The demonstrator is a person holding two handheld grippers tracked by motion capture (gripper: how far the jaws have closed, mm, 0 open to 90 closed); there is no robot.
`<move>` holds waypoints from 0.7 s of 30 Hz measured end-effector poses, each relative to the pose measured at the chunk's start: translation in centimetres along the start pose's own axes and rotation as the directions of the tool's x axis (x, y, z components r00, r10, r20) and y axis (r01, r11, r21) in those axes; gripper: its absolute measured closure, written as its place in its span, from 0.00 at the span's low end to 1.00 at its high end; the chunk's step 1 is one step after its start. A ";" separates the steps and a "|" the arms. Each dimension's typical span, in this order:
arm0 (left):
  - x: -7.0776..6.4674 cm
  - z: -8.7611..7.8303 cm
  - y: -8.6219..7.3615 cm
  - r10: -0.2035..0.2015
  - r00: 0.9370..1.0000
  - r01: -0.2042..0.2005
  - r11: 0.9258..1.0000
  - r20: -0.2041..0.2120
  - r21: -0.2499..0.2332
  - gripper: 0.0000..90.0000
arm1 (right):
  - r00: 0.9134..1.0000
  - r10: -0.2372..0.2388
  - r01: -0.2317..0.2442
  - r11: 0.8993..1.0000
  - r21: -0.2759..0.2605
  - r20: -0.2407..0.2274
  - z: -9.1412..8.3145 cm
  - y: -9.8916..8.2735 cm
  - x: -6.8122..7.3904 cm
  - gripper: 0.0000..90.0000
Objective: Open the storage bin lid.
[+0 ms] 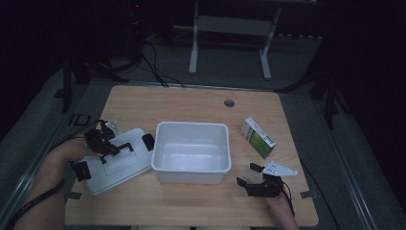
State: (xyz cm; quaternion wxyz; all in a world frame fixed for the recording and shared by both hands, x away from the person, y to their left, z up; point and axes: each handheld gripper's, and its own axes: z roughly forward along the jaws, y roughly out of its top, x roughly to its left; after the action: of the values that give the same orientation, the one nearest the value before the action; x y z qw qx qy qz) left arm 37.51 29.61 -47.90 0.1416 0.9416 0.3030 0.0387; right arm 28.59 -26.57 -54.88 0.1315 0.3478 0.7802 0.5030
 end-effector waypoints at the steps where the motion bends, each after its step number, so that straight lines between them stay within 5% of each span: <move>1: 0.0 0.0 0.0 -0.014 1.000 0.014 1.000 0.003 0.007 0.76 | 1.000 -0.004 0.004 1.000 0.000 0.000 0.0 0.0 0.1 0.15; 10: 0.3 -0.3 0.4 -0.077 0.997 0.077 0.997 0.008 0.028 0.59 | 1.000 -0.004 0.004 1.000 0.013 0.002 0.0 -0.1 0.1 0.16; 21: 0.6 0.0 0.4 -0.112 0.994 0.113 0.991 -0.022 0.075 0.56 | 1.000 0.010 -0.010 1.000 0.021 0.010 -1.1 0.7 -0.2 0.16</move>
State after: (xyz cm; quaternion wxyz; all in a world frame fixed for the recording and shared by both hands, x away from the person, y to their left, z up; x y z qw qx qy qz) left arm 38.27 29.65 -47.76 0.1047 0.9274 0.3580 0.0274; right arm 28.43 -27.26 -53.78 0.1290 0.3556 0.7830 0.4938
